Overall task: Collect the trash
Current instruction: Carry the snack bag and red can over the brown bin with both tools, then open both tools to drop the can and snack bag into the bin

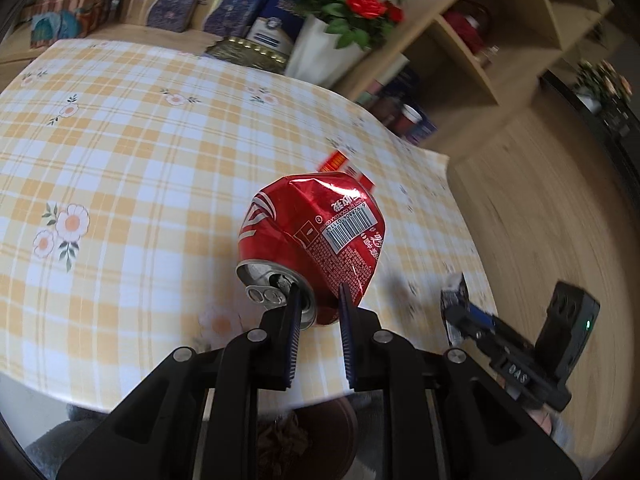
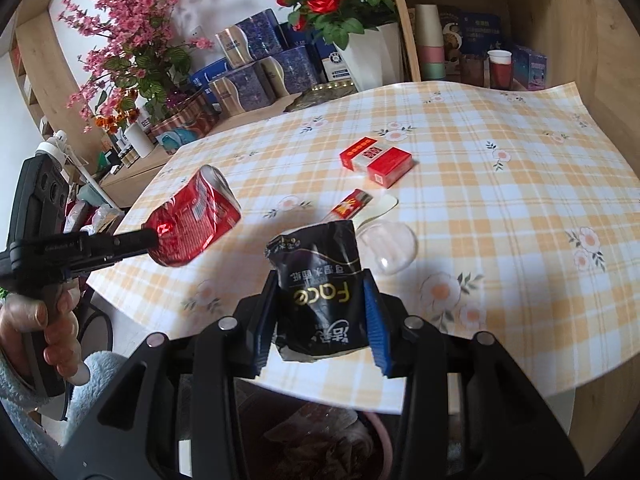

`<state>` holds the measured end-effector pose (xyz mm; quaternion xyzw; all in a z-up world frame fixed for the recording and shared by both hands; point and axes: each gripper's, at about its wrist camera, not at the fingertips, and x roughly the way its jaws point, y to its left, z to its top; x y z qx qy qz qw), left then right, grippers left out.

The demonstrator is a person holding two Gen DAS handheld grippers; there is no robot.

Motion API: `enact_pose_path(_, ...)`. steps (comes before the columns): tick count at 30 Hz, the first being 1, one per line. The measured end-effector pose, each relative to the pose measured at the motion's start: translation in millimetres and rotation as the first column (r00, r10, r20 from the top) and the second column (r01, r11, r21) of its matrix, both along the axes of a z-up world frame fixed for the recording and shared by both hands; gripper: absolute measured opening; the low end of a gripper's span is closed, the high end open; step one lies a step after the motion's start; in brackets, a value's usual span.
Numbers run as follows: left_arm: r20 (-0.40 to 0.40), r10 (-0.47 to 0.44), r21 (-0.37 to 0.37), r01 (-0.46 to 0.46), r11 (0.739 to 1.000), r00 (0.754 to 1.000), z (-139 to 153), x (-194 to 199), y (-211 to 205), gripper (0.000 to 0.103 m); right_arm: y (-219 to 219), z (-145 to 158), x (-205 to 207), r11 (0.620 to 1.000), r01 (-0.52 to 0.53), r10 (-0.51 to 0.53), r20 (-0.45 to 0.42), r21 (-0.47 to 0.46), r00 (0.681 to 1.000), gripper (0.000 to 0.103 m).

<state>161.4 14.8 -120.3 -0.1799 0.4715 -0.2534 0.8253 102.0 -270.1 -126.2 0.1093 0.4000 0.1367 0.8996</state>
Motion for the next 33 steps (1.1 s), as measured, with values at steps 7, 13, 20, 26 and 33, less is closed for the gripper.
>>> enact_pose_path(7, 0.026, -0.103, 0.022, 0.102, 0.995, 0.994, 2.6, -54.3, -4.2, 0.018, 1.9, 14.5, -45.2, 1.0, 0.027, -0.027, 0.026, -0.012, 0.999, 0.042)
enact_pose_path(13, 0.027, -0.224, 0.072, 0.222, 0.972, 0.974, -10.2, -96.1, -16.8, 0.017, -3.3, 20.0, -77.7, 0.999, 0.052, -0.052, 0.045, -0.006, 0.998, 0.042)
enact_pose_path(20, -0.066, -0.369, 0.174, 0.375, 0.911, 0.927, -47.4, -126.9, -43.7, 0.017, -9.9, 14.6, -98.0, 0.998, 0.063, -0.063, 0.036, -0.011, 0.997, 0.042)
enact_pose_path(26, -0.178, -0.432, 0.24, 0.465, 0.852, 0.884, -83.9, -136.6, -63.6, 0.017, -19.2, 14.0, -101.6, 0.997, 0.079, -0.079, 0.037, 0.002, 0.996, 0.042)
enact_pose_path(33, -0.305, -0.445, 0.258, 0.523, 0.812, 0.842, -129.5, -127.9, -83.7, 0.017, -24.7, 8.0, -103.6, 0.996, 0.092, -0.092, 0.021, 0.01, 0.996, 0.042)
